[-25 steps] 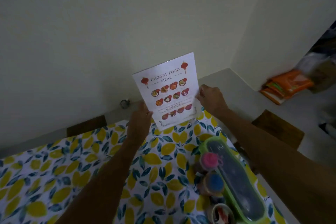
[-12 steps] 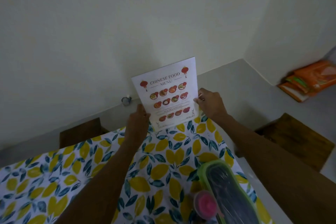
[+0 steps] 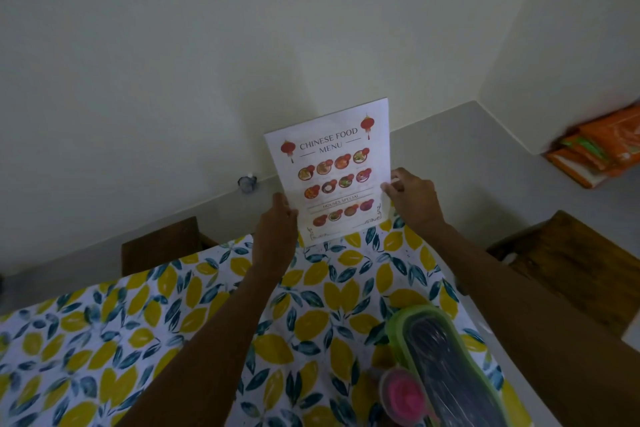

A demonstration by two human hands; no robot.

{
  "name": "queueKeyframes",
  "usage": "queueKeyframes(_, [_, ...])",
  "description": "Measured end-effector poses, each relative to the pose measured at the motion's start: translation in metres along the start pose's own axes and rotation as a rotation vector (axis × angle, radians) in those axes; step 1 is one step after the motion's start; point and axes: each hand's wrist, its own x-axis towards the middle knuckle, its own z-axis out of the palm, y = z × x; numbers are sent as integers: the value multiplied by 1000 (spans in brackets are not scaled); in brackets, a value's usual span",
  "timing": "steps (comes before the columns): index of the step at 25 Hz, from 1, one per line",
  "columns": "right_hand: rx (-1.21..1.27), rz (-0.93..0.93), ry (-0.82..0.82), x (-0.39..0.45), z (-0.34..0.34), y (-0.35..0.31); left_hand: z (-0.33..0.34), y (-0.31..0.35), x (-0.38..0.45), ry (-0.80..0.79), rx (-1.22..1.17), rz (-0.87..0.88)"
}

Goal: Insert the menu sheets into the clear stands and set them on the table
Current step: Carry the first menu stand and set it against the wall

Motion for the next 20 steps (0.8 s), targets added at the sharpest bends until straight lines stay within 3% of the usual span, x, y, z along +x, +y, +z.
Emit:
queueKeyframes(14, [196, 151, 15, -22, -18, -24, -25, 13, -14, -35, -119, -15])
queueKeyframes(17, [129, 111, 36, -42, -31, -40, -42, 15, -31, 0, -13, -7])
queueKeyframes(20, [-26, -48, 23, -74, -40, -70, -70, 12, -53, 27, 162, 82])
